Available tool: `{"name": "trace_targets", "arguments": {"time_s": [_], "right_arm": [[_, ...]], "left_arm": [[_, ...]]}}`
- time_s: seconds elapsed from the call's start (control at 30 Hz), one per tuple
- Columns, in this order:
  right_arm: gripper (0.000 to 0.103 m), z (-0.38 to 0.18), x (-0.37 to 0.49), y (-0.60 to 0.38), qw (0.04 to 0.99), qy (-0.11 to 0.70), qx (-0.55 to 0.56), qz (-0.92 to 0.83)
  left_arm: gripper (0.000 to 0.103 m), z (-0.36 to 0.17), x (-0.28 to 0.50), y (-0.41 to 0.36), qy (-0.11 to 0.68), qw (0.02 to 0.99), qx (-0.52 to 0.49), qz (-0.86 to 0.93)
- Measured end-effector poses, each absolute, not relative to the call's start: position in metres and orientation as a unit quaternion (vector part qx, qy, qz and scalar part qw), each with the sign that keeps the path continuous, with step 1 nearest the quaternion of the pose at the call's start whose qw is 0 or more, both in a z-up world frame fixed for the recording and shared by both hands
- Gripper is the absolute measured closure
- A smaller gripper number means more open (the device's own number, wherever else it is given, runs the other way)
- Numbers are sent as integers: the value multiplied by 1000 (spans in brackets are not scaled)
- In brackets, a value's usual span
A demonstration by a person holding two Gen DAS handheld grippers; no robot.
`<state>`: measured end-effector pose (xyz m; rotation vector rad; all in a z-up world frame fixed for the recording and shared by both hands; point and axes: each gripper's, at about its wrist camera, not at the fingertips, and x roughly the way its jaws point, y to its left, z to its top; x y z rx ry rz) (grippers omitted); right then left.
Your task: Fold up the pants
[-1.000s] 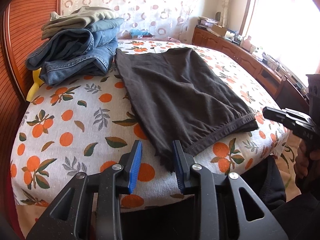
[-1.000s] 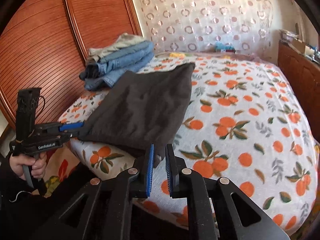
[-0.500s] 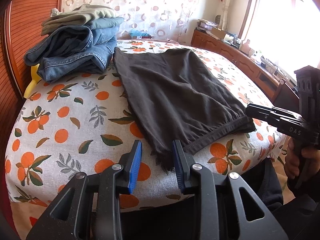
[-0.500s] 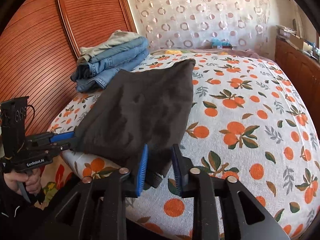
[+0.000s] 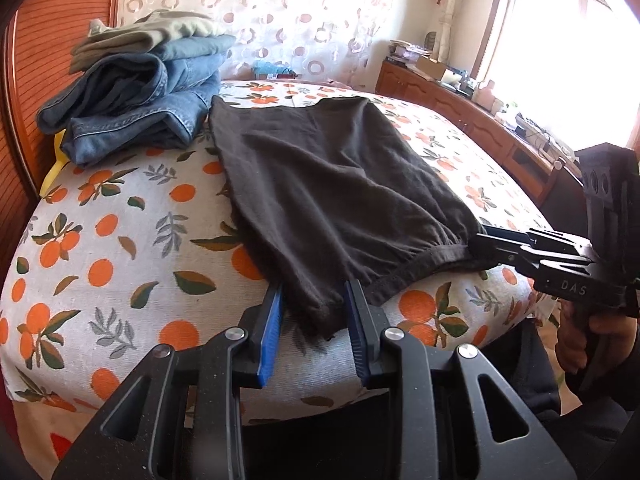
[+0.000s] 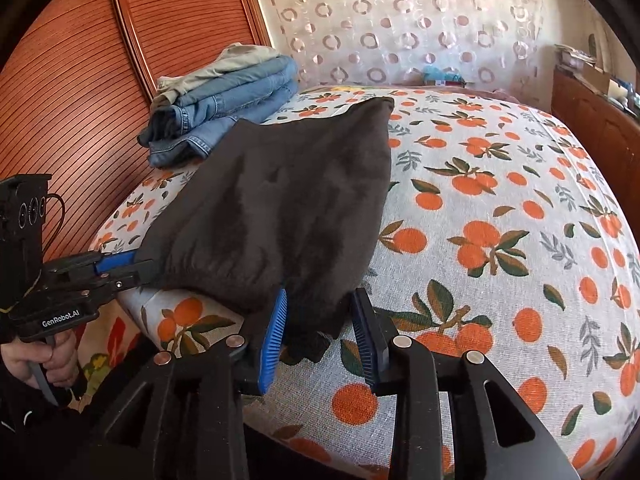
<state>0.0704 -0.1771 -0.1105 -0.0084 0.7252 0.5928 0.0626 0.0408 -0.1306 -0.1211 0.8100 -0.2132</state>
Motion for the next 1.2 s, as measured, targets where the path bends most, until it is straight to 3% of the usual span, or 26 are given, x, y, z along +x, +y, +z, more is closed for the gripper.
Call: {"name": "trace_targets", "arguments": {"time_s": [0.4, 0.67, 0.97, 1.2], "right_arm": [[68, -113, 63, -176, 895, 343, -7, 286], [93, -113, 61, -187, 883, 355, 20, 307], [94, -100, 39, -201, 870, 354, 41, 340], [95, -80, 58, -199, 882, 326, 43, 336]], "left_arm": [[93, -128, 58, 32, 387, 914, -48, -114], [95, -128, 52, 40, 394, 908, -72, -122], [95, -113, 27, 36, 396, 907, -54, -133], [95, -101, 54, 43, 372, 918, -57, -123]]}}
